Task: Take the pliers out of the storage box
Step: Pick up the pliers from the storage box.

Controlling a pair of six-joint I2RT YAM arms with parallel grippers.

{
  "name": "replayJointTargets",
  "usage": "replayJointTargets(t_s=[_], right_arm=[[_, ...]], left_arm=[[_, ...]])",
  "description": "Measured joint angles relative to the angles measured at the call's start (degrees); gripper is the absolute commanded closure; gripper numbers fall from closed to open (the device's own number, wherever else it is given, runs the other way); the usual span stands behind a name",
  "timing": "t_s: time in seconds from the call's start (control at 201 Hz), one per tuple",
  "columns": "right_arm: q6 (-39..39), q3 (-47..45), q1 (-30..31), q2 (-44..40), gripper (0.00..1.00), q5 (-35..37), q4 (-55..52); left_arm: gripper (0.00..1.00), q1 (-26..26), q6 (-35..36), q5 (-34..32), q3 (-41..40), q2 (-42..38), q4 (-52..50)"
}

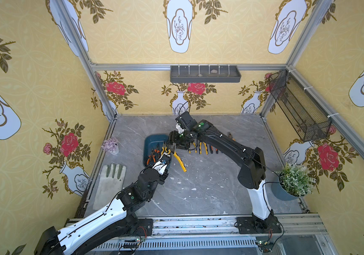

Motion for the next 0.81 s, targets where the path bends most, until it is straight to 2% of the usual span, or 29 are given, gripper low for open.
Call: replayJointTargets(t_s=[0.179, 0.453, 0.807], right_arm=[[0.02, -1.11, 0.37, 0.02, 0.38, -0.04, 0.07], [0.28, -1.57, 0.35, 0.39, 0.55, -0.22, 0.42], [1.16, -2.67, 0.85, 0.17, 0.60, -0.76, 1.44]], left_arm=[[1.00, -0.04, 0.00, 0.00, 0.00, -0.11, 0.04], [1.00, -0.04, 0.00, 0.02, 0.31, 0.07, 0.13], [1.00, -0.04, 0.24, -0.22, 0.31, 0.15, 0.09]])
